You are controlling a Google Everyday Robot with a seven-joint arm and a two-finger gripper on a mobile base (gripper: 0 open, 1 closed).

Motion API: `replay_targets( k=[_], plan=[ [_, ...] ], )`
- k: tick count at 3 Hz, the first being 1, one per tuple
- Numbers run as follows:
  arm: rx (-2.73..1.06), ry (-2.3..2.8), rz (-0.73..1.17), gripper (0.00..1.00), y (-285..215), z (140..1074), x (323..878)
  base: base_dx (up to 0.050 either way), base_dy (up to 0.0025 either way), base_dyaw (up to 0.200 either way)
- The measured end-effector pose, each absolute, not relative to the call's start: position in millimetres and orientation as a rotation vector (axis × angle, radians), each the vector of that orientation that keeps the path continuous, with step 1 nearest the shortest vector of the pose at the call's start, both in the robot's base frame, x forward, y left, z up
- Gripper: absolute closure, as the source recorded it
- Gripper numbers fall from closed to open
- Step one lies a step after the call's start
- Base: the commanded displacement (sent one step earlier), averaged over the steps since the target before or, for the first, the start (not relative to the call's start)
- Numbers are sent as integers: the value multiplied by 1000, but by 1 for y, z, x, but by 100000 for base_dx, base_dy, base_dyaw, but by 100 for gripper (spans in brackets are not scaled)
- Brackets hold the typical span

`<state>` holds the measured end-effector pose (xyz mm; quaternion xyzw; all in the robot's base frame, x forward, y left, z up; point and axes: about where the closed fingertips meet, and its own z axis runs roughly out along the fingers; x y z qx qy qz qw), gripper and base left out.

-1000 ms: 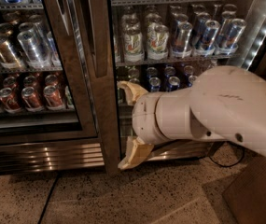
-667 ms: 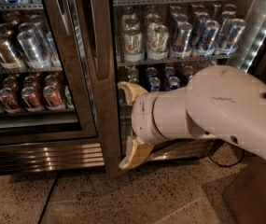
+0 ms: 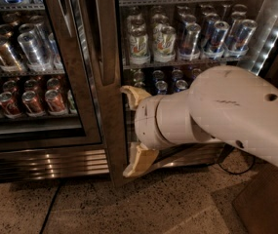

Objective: Open right fridge door

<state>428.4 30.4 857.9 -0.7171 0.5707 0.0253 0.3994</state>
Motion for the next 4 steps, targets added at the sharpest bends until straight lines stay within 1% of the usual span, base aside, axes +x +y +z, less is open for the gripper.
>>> replay_targets(
  k=[1, 2, 3, 4],
  plan=[
    [-1859, 1503, 131, 0, 28, 855, 436, 0, 0, 0],
    [-1922, 1627, 255, 0, 26, 846, 439, 0, 0, 0],
    [-2007, 1764, 304, 0, 23, 844, 443, 0, 0, 0],
    [-2121, 1906, 279, 0, 24, 838, 447, 0, 0, 0]
  ],
)
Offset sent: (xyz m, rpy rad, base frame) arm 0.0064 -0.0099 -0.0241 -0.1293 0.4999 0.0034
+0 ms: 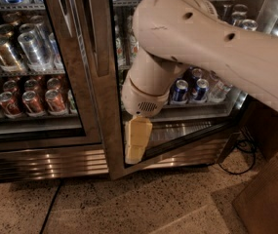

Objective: Open right fridge door

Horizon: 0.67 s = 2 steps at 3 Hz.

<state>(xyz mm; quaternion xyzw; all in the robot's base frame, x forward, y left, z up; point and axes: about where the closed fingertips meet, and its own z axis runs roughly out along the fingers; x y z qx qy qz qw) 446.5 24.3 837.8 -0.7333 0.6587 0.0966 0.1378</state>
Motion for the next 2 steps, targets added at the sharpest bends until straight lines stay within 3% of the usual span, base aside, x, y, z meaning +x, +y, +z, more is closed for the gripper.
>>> replay_targets(
  k=[2],
  plan=[
    [-2171, 1944, 283, 0, 21, 836, 435, 0, 0, 0]
  ],
)
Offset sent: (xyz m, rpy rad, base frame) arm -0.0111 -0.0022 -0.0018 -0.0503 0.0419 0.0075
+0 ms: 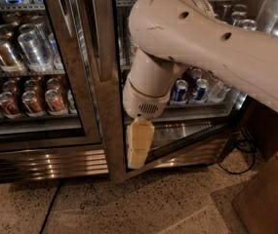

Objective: Open right fridge door

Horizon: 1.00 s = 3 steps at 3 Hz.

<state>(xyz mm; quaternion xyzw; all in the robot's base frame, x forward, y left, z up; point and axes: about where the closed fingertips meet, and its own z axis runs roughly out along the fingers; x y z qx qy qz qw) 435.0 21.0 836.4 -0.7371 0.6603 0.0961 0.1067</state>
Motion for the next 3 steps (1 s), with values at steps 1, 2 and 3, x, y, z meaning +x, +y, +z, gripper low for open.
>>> replay_targets(
  k=[1, 2, 3],
  plan=[
    [-2163, 1911, 257, 0, 23, 832, 425, 0, 0, 0],
    [-2140, 1886, 210, 0, 27, 818, 408, 0, 0, 0],
    [-2117, 1866, 189, 0, 30, 799, 391, 0, 0, 0]
  ],
)
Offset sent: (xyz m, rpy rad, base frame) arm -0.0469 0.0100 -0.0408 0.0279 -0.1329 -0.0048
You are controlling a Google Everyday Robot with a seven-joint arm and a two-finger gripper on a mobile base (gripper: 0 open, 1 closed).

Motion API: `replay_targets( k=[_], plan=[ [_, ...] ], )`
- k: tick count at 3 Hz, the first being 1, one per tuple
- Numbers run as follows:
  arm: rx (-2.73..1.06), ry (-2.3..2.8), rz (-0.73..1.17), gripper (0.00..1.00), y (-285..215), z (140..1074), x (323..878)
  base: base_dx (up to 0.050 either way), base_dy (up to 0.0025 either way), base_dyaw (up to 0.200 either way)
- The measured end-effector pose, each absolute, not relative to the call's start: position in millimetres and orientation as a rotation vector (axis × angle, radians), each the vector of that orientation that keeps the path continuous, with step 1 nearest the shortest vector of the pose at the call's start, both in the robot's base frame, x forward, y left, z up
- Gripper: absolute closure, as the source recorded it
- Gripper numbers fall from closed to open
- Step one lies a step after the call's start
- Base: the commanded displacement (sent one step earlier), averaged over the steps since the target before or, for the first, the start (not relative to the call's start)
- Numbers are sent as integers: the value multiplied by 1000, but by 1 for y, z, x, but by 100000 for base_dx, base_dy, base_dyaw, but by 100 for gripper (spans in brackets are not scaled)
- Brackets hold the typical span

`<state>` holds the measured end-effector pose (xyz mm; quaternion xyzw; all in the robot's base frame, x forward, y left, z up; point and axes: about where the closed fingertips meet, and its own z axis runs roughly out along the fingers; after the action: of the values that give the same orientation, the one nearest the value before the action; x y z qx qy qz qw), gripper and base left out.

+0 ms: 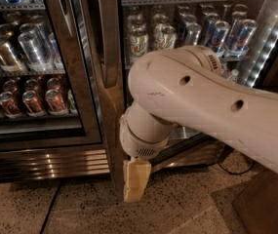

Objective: Open right fridge door

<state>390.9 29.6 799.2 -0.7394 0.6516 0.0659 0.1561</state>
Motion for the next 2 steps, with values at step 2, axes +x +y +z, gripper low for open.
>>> replay_targets(
  k=[2],
  plan=[
    [-1992, 1855, 269, 0, 21, 768, 381, 0, 0, 0]
  ],
)
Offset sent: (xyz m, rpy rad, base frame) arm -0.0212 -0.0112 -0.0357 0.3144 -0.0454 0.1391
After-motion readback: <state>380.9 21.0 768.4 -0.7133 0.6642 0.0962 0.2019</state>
